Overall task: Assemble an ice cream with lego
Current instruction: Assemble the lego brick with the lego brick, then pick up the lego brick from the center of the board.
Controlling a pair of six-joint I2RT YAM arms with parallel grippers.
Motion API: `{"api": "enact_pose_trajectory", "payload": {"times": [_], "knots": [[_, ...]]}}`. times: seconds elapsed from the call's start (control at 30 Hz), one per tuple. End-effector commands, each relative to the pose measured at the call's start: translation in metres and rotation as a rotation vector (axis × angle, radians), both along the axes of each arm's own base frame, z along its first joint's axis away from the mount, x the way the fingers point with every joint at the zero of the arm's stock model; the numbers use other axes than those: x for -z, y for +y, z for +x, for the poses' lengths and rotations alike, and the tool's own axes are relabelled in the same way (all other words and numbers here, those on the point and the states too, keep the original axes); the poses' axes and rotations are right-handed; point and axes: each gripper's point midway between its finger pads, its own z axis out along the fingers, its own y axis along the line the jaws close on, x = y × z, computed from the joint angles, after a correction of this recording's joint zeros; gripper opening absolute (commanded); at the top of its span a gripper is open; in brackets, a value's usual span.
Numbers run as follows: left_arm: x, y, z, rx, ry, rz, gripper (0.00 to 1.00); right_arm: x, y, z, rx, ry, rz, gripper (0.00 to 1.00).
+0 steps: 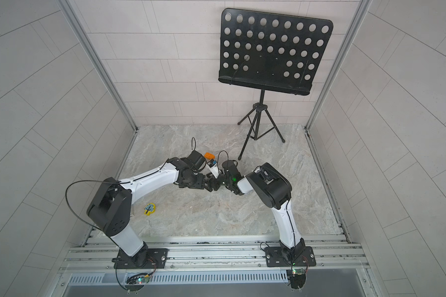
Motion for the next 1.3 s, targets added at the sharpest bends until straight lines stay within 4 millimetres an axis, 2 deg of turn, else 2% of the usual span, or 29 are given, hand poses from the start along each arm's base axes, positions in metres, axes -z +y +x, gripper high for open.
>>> {"api": "enact_pose_trajectory", "payload": {"times": [0.0,0.17,0.3,0.37,0.47,0.5,0.63,0.67,0.77,0.83,0.87,0.97,1.1,1.27], "knots": [[-0.029,0.003,0.004,0.001,-0.042,-0.023,0.8,-0.007,0.0,0.003,0.004,0.008,0.017,0.81],[-0.054,0.011,0.005,-0.007,-0.077,-0.045,0.86,-0.012,-0.005,0.004,0.014,0.008,0.029,0.81],[-0.079,0.021,0.003,-0.014,-0.1,-0.081,0.87,-0.013,-0.013,0.005,0.033,0.018,0.019,0.82],[-0.091,0.035,0.002,-0.041,-0.111,-0.09,0.88,-0.02,-0.022,0.008,0.061,0.019,0.035,0.82],[-0.102,0.068,-0.004,-0.118,-0.117,-0.116,0.89,-0.038,-0.043,0.019,0.145,0.059,0.064,0.81],[-0.103,0.081,-0.008,-0.156,-0.119,-0.124,0.97,-0.041,-0.052,0.026,0.195,0.094,0.045,0.8],[-0.096,0.129,-0.021,-0.293,-0.167,-0.077,0.98,-0.038,-0.082,0.042,0.308,0.279,-0.167,0.76],[-0.094,0.134,-0.024,-0.312,-0.191,-0.074,0.99,-0.032,-0.087,0.04,0.309,0.341,-0.244,0.76],[-0.086,0.141,-0.032,-0.367,-0.247,-0.097,1.0,-0.037,-0.087,0.041,0.263,0.42,-0.38,0.74],[-0.078,0.154,-0.036,-0.421,-0.272,-0.081,1.0,-0.039,-0.084,0.046,0.251,0.42,-0.479,0.75],[-0.081,0.158,-0.037,-0.446,-0.272,-0.093,1.0,-0.042,-0.078,0.05,0.232,0.406,-0.502,0.76],[-0.093,0.161,-0.039,-0.459,-0.275,-0.1,1.0,-0.039,-0.068,0.062,0.194,0.357,-0.614,0.77],[-0.087,0.164,-0.043,-0.493,-0.249,-0.085,1.0,-0.03,-0.054,0.075,0.109,0.284,-0.705,0.79],[-0.088,0.163,-0.044,-0.499,-0.241,-0.095,1.0,-0.018,-0.041,0.1,0.099,0.223,-0.728,0.82]]}}
